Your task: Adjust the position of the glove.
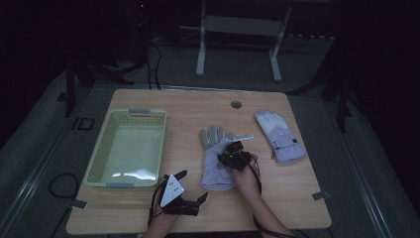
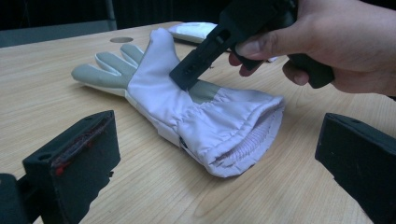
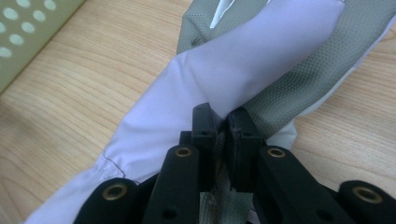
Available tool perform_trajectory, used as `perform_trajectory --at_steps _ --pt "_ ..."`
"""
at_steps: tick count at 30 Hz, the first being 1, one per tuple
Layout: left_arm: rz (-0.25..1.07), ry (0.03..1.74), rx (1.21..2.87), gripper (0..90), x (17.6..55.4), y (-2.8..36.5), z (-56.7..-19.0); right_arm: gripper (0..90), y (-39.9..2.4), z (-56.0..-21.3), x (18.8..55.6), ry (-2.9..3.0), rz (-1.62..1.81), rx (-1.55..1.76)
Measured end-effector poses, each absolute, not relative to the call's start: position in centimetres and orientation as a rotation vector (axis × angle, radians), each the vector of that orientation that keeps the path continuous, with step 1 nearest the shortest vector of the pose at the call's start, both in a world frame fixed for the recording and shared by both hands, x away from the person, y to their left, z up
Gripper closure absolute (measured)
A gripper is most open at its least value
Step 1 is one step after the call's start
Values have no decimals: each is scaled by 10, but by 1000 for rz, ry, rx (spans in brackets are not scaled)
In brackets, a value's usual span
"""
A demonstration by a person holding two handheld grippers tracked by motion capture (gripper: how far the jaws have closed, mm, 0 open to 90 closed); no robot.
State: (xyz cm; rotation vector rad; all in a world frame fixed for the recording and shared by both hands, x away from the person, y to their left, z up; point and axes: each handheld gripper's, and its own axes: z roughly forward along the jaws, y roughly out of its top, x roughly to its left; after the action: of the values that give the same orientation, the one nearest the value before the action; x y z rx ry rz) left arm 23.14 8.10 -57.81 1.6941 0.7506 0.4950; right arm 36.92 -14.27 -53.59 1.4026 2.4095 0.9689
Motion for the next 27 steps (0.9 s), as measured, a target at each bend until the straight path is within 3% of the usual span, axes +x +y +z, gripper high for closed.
perform_trajectory --at_steps 4,11,15,27 --pt "494 751 1695 0 232 81 -578 797 -141 -537 369 2405 963 1389" --pt "493 753 1693 0 232 81 -578 647 -150 -525 367 2391 969 1343" --pt "493 753 1693 0 232 81 -578 607 -158 -514 366 2369 971 1299" --pt "493 752 1693 0 232 81 -578 561 -185 -488 368 2349 1005 1203"
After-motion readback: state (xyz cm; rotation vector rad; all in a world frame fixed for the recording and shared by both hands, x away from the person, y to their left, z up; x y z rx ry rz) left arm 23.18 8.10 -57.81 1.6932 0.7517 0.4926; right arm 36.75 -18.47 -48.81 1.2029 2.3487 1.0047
